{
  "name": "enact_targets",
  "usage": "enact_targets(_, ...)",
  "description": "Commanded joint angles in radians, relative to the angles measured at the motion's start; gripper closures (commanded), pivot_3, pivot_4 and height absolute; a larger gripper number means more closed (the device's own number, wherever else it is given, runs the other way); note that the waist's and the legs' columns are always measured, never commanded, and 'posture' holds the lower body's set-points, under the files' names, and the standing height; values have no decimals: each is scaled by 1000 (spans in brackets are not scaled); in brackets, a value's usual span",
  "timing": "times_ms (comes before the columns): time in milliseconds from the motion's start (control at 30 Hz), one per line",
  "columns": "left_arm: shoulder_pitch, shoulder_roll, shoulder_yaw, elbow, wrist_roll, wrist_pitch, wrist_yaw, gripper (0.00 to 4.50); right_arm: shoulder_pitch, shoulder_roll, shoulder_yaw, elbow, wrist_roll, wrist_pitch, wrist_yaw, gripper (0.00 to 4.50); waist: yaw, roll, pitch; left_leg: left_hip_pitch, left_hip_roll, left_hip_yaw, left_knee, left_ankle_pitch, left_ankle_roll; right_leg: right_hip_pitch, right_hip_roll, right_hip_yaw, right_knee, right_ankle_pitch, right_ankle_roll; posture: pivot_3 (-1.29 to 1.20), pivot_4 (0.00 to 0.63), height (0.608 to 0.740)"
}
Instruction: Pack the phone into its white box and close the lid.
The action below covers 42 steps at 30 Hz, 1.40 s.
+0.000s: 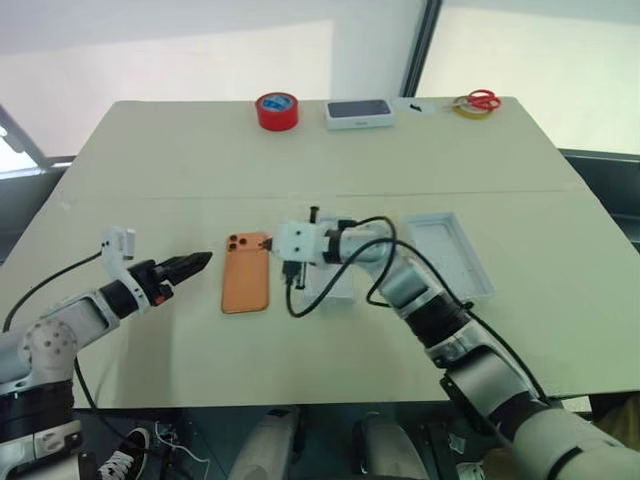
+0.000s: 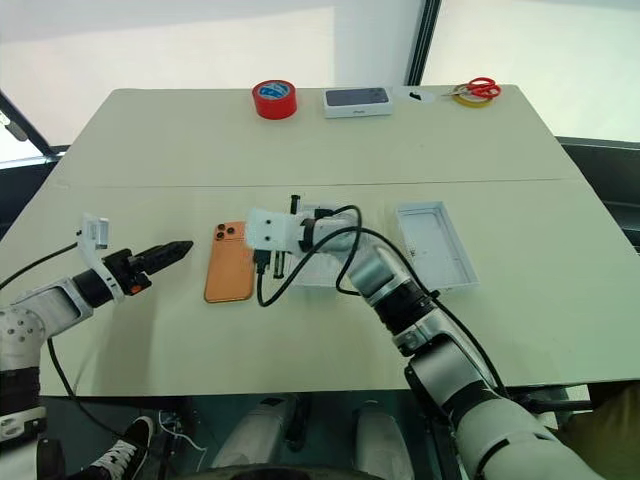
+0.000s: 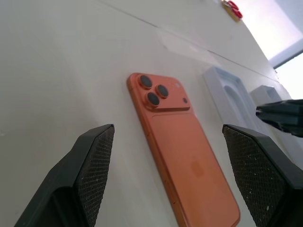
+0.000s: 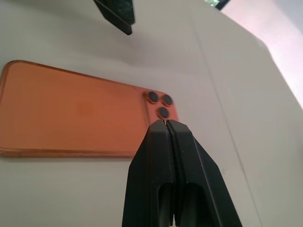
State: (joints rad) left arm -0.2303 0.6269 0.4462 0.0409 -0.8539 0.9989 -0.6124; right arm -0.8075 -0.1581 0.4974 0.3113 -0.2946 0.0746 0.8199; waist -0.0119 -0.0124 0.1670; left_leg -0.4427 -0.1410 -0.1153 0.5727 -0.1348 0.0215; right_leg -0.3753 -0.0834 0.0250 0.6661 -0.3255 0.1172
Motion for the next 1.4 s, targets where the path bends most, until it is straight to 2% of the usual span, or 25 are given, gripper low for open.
enact_targets(33,-23,-5,-25,22,16,55,55,639,-41,16,62,-2,-64,51,13,4469,0,0,0,0,0,0,0,0,0,0,0,0,0,0,0,0,150,736)
enact_targets(267,-45,-36,-55,10,-1,126,78,639,-63,8,117,43,-138,104,20,4469,0,0,0,0,0,0,0,0,0,0,0,0,0,0,0,0,150,736)
enact_targets(767,-90,-94,-164,32,51,234,107,639,-43,13,137,41,-157,101,49,4469,1,3,-4,0,0,0,0,0,0,1,0,0,0,0,0,0,150,736)
enact_targets(1000,-130,-165,-137,35,6,339,125,639,-38,18,135,33,-156,111,58,4469,2,4,-8,1,-1,0,0,0,0,1,-1,0,0,0,0,0,150,736)
enact_targets(1133,-143,-201,-163,0,15,357,138,639,-34,21,129,25,-151,123,64,4469,4,5,-9,1,-1,0,0,0,0,1,-2,0,0,0,0,0,150,736)
enact_targets(1400,-190,-241,-97,-5,15,380,177,639,-33,13,129,33,-156,118,60,4469,4,5,-10,1,-2,0,0,0,0,1,-2,-1,0,0,0,0,150,736)
